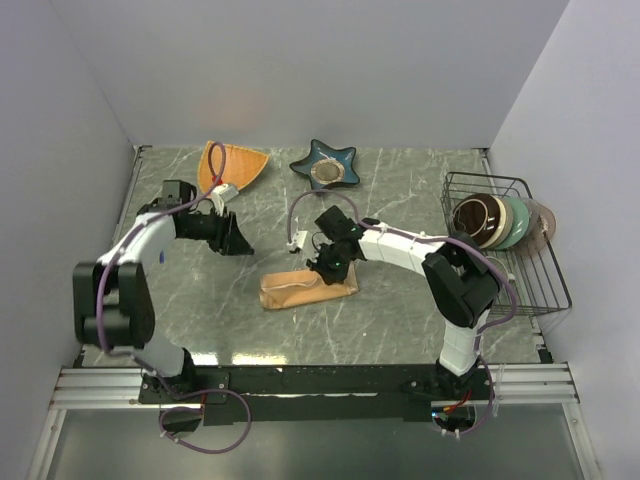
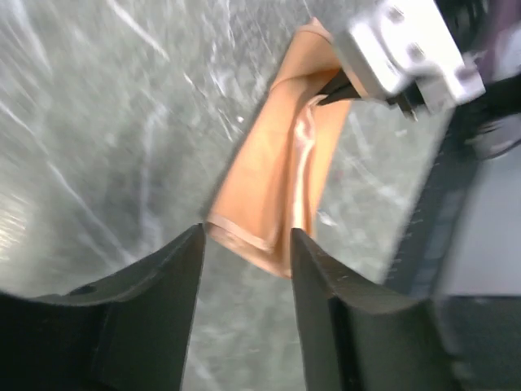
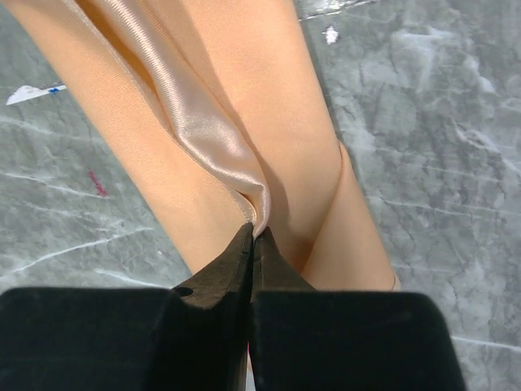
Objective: Fold the napkin into a case and place the utensils inside
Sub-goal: Fold the 2/3-rectangle-folded napkin at the center of the board, then stuff the top corner of the smaller-rectangle-folded napkin into the folded napkin.
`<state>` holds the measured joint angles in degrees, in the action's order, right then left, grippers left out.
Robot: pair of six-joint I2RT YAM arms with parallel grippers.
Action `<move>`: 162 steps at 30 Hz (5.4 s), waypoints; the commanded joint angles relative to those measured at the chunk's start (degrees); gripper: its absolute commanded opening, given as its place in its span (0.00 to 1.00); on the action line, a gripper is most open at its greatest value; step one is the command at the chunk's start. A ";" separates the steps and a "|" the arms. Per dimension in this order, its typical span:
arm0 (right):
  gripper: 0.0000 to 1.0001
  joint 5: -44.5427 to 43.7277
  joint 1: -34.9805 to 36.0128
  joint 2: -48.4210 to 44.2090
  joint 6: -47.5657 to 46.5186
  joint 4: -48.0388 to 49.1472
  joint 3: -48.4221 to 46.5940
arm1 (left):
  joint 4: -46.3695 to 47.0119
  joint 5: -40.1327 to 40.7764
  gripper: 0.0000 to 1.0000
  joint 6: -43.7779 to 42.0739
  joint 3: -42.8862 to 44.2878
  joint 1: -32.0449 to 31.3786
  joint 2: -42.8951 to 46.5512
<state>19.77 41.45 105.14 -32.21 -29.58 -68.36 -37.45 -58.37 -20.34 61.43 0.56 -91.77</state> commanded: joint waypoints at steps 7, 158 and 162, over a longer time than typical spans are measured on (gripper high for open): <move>0.00 7.38 -2.34 -0.56 1.80 -4.78 -6.70 | 10.46 9.32 0.60 -16.22 -11.15 -11.00 15.56; 0.00 33.76 -10.07 9.64 17.27 -14.27 -10.13 | 46.66 26.28 0.58 14.96 -19.85 -39.85 9.58; 0.00 32.88 -10.42 9.38 15.69 -15.24 -8.11 | 54.23 29.97 0.59 22.86 -23.72 -40.28 9.77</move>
<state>52.16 31.97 116.92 -13.85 -42.74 -77.54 6.79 -31.24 -7.79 40.25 -39.22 -83.40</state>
